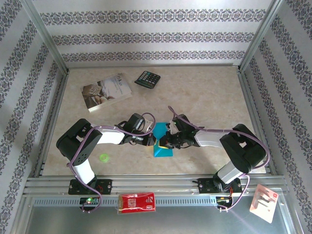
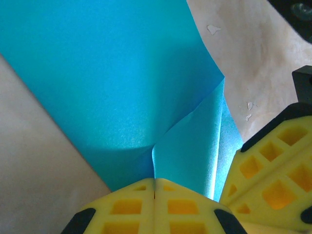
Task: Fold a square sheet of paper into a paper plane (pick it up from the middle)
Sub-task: Fold the triangle a second time at the center of the table.
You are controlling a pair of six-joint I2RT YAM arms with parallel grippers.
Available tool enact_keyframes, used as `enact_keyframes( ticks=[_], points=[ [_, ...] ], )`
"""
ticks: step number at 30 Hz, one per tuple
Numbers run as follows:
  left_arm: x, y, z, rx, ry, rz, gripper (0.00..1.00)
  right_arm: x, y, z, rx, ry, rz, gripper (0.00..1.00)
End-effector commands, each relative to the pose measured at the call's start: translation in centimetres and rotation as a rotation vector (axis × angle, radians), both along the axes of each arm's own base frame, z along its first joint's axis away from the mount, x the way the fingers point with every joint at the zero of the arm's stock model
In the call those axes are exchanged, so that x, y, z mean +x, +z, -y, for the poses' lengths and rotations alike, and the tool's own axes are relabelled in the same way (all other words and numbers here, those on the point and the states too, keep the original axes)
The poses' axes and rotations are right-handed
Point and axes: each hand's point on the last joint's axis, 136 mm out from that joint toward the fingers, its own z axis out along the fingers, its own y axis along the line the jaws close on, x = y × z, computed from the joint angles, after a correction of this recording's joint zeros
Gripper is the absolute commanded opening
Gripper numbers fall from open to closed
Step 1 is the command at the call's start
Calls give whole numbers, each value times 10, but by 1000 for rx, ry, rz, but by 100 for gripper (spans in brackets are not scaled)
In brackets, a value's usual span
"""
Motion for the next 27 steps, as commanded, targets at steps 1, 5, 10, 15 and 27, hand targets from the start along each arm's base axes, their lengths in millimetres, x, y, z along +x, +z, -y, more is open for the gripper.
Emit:
enact_keyframes(
  ticks=[1,5,10,15,27],
  points=[
    [-18,-41,-37,206,39,-88,0,22,7,2,4,-49,38,2],
    [-18,-41,-37,207,38,-88,0,33,6,8,-2,-59,44,2],
    [-16,-39,-36,203,40,-83,0,37,-5,14,-14,-62,22,2],
    [-16,-38,-36,203,41,-85,0,37,-8,17,-15,-64,12,2],
    [-17,-40,-36,202,40,-85,0,28,-8,18,-15,-55,1,2]
  ],
)
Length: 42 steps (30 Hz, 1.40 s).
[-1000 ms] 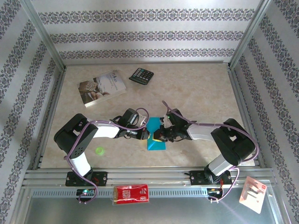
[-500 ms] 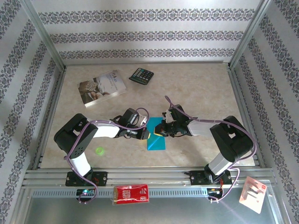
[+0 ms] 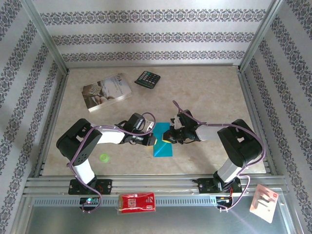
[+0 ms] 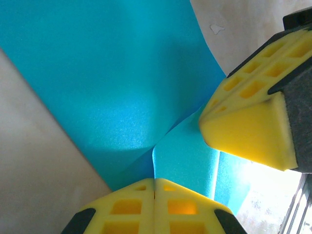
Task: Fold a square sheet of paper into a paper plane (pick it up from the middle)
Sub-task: Fold the triangle a second time at the center of the table.
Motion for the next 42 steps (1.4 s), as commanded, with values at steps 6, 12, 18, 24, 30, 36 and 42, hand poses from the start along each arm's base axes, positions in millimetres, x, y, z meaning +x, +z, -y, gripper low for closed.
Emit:
enact_keyframes(
  ticks=[6,12,18,24,30,36,42],
  points=[
    [-17,-39,-35,193,36,-77,0,-9,-7,-1,-8,41,-6,2],
    [-17,-38,-35,191,38,-75,0,-11,-26,10,-42,33,-32,2],
    [-14,-31,-34,188,46,-59,0,-17,-37,18,-65,28,-50,2],
    [-6,-14,-30,160,63,-38,9,-22,-42,23,-81,24,-61,2],
    [-6,20,-20,70,95,-26,25,-23,-45,25,-94,11,-67,2],
    [-33,43,-1,10,49,-26,20,-21,-45,25,-95,-2,-69,2],
    [-52,36,26,25,-40,-47,0,-20,-46,25,-98,-3,-70,1]
  ],
)
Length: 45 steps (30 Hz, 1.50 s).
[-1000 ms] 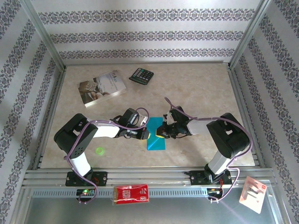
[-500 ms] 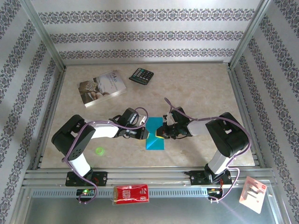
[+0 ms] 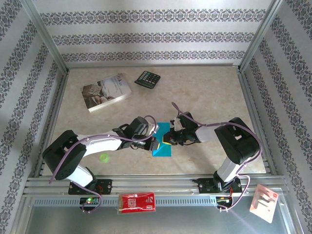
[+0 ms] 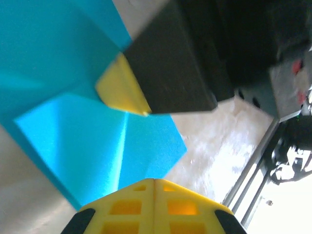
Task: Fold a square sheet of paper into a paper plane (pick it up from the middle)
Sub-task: Fold the triangle a second time at the center of the table.
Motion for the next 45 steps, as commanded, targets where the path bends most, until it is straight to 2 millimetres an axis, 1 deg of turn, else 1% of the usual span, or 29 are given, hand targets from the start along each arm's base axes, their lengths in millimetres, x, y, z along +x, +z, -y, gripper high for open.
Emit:
enact_keyframes(
  ticks=[1,8,13,17,28,38,45],
  points=[
    [-6,-10,6,29,-19,-43,0,-16,-33,22,-122,-42,-93,1],
    [-6,-31,9,68,-44,-71,0,-15,-33,23,-124,-41,-90,1],
    [-7,-46,-1,119,-36,-82,0,-16,-35,24,-128,-42,-95,1],
    [-12,-53,-11,136,-26,-108,0,-17,-37,24,-131,-37,-98,1],
    [-34,-66,-33,177,-21,-172,0,-18,-40,27,-144,-40,-107,1],
    [-48,-70,-43,155,-3,-218,0,-19,-41,27,-150,-40,-109,1],
    [-56,-72,-54,155,14,-239,0,-20,-42,28,-154,-42,-112,1]
  ],
)
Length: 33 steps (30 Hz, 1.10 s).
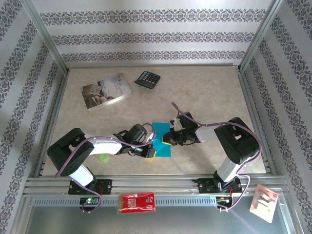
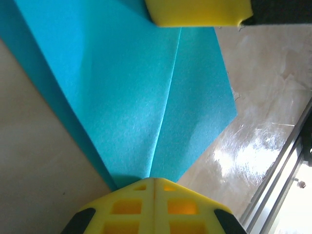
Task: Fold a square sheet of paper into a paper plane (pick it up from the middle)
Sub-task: Fold the triangle a second time at the center of the table.
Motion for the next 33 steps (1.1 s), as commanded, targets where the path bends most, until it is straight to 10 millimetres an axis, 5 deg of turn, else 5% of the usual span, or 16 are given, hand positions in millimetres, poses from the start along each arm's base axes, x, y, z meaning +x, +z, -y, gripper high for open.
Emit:
enact_keyframes(
  ticks=[1,6,11,15,22,33],
  points=[
    [-31,-27,-34,116,21,-149,0,-19,-41,28,-160,-45,-106,1],
    [-29,-14,-34,85,32,-141,0,-19,-41,28,-161,-43,-105,0],
    [-12,28,-7,-63,32,-91,0,-17,-40,28,-159,-43,-102,0],
    [2,42,11,-116,30,-75,0,-17,-40,27,-158,-43,-100,0],
    [12,21,13,-40,28,-84,0,-18,-39,27,-156,-43,-101,1],
    [2,-19,-14,68,47,-126,0,-11,-30,21,-131,-37,-87,1]
  ],
)
